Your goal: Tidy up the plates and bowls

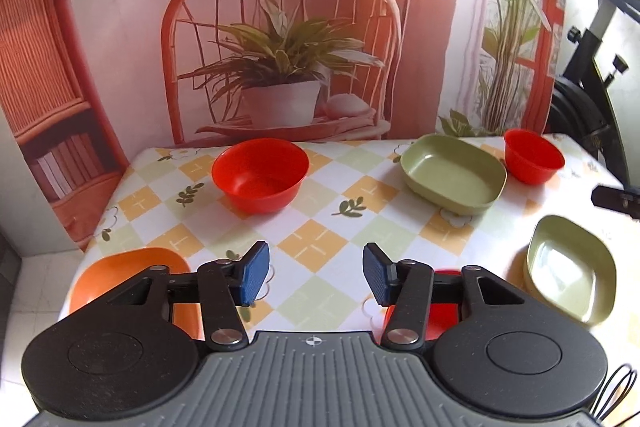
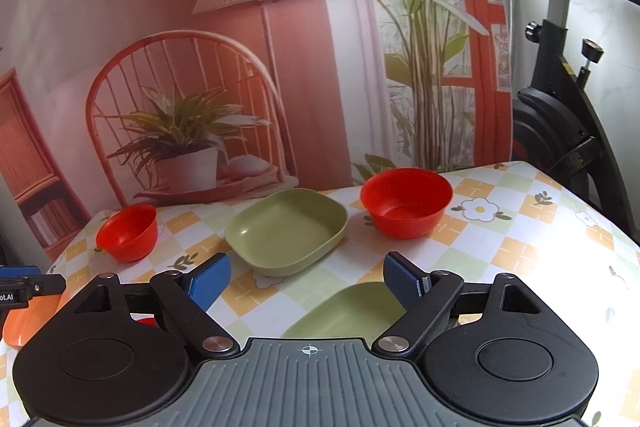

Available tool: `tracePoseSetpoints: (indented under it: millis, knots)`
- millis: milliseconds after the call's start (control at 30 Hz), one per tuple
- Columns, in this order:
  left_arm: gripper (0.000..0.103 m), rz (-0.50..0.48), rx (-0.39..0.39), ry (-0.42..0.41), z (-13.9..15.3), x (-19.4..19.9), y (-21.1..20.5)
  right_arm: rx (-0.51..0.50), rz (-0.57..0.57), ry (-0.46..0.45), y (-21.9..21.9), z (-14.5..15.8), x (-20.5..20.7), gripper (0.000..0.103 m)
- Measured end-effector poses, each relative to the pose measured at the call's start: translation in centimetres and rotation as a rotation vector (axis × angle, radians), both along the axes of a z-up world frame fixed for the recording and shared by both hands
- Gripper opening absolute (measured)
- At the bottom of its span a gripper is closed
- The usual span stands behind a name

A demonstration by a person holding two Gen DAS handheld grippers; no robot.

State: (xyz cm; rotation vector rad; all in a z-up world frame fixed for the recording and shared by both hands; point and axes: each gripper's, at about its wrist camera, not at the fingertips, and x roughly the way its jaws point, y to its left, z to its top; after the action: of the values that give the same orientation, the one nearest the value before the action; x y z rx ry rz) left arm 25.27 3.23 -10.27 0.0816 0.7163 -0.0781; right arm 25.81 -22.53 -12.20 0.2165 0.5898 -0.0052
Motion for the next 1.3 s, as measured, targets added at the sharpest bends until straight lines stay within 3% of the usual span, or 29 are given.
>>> tracePoseSetpoints:
  millis: [200, 467, 633, 967, 1300]
  knots:
    - [0.055, -0.010, -0.018, 0.008, -0.2, -0.7, 1.4, -0.008, 0.026, 0.003, 1.1, 0.3, 0.1, 0.078]
    - [0.055, 0.029, 0.060, 0.031, 0.5, -1.4, 5.1, 0.016, 0.061, 0.029, 4.1, 0.2, 1.1, 0.073]
    - [0.055, 0.045, 0.076, 0.048, 0.5, -1.5, 9.3, 0.059, 0.126, 0.057, 9.1, 0.0, 2.3, 0.072]
    - [0.055, 0.116, 0.097, 0.073, -1.1, -1.2, 16.5, -0.022, 0.332, 0.042, 22.1, 0.0, 5.8, 0.072]
    - [0.055, 0.151, 0.077, 0.132, -4.0, 0.2, 18.6, -0.075, 0.447, 0.098, 30.1, -3.1, 8.5, 0.063]
